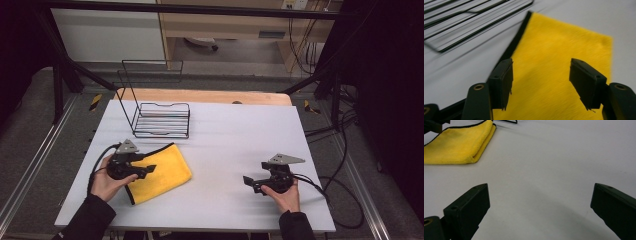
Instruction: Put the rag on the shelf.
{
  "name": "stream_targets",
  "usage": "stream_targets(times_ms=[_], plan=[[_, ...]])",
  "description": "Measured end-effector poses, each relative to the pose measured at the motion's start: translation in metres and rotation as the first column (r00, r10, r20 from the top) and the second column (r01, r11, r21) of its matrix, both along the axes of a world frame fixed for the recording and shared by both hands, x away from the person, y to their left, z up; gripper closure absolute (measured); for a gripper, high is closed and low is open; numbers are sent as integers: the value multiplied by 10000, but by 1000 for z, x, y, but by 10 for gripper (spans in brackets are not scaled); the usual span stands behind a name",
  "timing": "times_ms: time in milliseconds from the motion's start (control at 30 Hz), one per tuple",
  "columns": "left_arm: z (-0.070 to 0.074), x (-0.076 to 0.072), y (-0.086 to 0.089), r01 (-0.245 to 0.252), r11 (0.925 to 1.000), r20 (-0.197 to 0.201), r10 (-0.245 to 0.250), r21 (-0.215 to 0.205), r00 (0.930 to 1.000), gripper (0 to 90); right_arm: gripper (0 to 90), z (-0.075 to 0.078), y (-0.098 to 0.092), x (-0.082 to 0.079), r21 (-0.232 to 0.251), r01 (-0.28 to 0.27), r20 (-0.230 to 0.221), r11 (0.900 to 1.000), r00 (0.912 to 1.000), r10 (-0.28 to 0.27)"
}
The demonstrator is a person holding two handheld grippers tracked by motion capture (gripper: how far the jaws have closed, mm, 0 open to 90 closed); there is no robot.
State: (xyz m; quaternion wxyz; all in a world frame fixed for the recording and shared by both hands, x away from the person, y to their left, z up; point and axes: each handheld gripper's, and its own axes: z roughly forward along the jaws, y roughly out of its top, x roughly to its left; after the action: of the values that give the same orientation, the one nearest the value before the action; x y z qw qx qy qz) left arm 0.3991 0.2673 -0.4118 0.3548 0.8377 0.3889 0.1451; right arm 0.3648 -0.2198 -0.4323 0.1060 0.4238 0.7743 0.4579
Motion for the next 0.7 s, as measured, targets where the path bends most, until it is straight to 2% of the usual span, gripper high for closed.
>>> stream_targets(times_ms=[133, 233, 300, 333, 400, 433, 500, 533, 633, 667, 700], plan=[[-9, 7, 28, -563, 9983, -164, 561, -138, 9983, 398, 52, 2, 16, -1, -51, -75, -59, 10000, 10000, 75], [-17, 11, 40, -777, 9969, -377, 779, 74, 9962, 446, 80, 4, 38, -2, -92, -230, -80, 9997, 9997, 229], [-22, 12, 46, -883, 9961, -650, 883, 41, 9940, 473, 89, 3, 50, -1, -219, -364, -90, 9991, 9993, 362], [-24, 13, 48, -897, 9959, -697, 903, 119, 9935, 473, 89, 3, 50, -1, -219, -364, -90, 9991, 9993, 362], [-26, 13, 51, -862, 9963, -881, 854, -52, 9924, 491, 104, 4, 63, -1, -361, -495, -110, 9981, 9987, 492], [-26, 13, 51, -820, 9966, -886, 810, -72, 9928, 527, 123, 4, 75, -1, -482, -586, -104, 9971, 9983, 581], [-26, 13, 51, -748, 9972, -899, 741, -46, 9932, 549, 148, 4, 87, 0, -562, -692, -201, 9960, 9975, 681], [-26, 13, 52, -694, 9976, -878, 691, -9, 9937, 549, 148, 4, 87, 0, -562, -692, -201, 9960, 9975, 681], [-28, 14, 54, -628, 9979, -1034, 608, -157, 9928, 566, 204, 3, 105, 4, -508, -822, -209, 9953, 9965, 813], [-28, 14, 54, -610, 9980, -1070, 590, -154, 9925, 579, 253, 4, 117, 6, -430, -878, -302, 9952, 9958, 866], [-28, 13, 54, -609, 9980, -1100, 591, -138, 9922, 579, 253, 4, 117, 6, -430, -878, -302, 9952, 9958, 866]])
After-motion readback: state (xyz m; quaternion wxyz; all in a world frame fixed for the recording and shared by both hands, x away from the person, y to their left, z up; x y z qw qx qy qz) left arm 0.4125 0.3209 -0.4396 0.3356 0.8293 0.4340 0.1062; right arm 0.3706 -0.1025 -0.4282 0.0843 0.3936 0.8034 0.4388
